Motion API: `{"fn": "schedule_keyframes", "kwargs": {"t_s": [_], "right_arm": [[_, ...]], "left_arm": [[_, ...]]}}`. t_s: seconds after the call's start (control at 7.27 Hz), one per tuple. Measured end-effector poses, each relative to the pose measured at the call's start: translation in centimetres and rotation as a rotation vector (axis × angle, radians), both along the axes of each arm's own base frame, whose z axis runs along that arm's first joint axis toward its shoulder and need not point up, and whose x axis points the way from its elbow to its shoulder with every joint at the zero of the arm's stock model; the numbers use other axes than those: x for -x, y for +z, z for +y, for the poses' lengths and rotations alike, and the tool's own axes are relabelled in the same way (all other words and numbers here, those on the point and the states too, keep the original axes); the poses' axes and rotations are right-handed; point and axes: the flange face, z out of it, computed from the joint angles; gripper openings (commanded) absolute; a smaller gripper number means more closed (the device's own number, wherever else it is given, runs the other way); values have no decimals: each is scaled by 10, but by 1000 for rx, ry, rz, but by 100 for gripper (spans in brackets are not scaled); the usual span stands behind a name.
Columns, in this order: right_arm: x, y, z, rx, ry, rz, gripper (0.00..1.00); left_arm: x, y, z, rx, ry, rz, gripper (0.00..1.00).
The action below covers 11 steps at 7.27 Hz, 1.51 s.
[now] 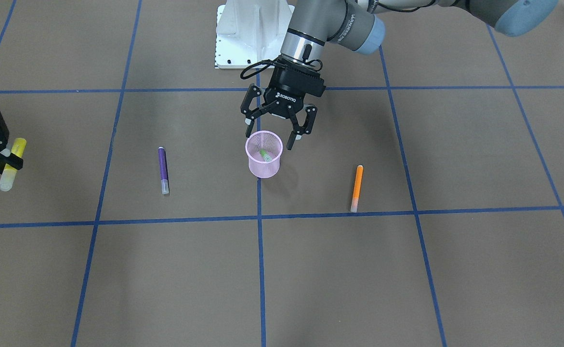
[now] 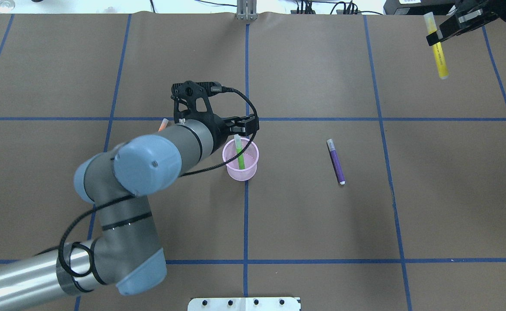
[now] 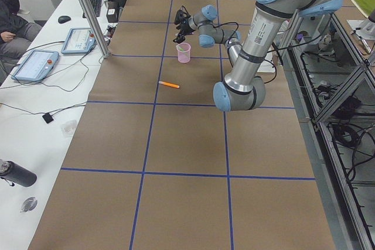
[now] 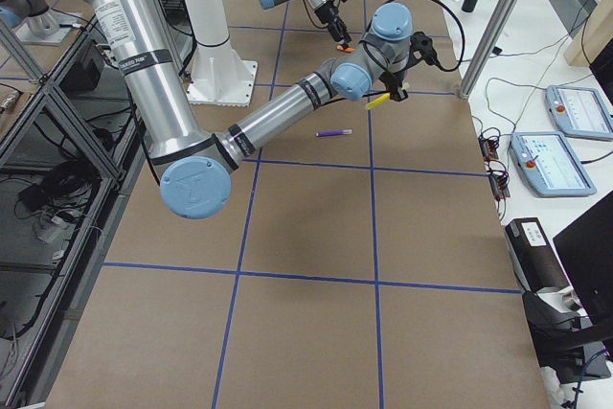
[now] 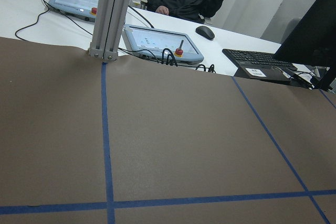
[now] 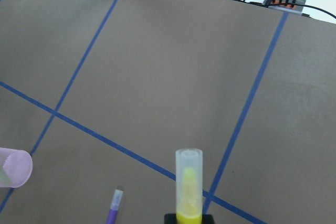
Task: Collect pens into pen holder
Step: 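Move the highlighter over the cup while the left gripper reaches the orange marker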
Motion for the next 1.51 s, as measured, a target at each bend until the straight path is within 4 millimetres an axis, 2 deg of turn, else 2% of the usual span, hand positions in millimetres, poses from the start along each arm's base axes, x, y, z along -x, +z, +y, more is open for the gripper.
{"fn": "schedule_keyframes", "kwargs": {"t_s": [0.14, 0.28, 0.41, 0.55, 0.69, 0.83, 1.1, 1.38, 1.51], "right_arm": [[25, -25, 11, -36, 28, 12, 0], [60, -47, 23, -72, 75, 4, 0], [106, -61, 38, -99, 141, -43, 0], [160, -69, 58, -114, 215, -113, 0], [204, -74, 81, -128, 261, -170, 0], [231, -80, 97, -141, 274, -206, 0], [268, -88, 110, -173, 261, -268, 0], [306, -78, 113, -208, 267, -324, 0], [317, -73, 115, -216, 267, -337, 0]], "left_arm": [[30, 6, -29, 104, 91, -47, 99], [58, 13, -52, 195, 158, -72, 99], [72, 22, -67, 255, 190, -90, 98], [76, 33, -78, 280, 206, -117, 95], [73, 47, -88, 270, 232, -165, 94], [65, 67, -99, 242, 272, -234, 99], [49, 111, -121, 224, 349, -338, 99], [43, 141, -135, 224, 424, -388, 99], [44, 155, -143, 218, 463, -408, 99]]}}
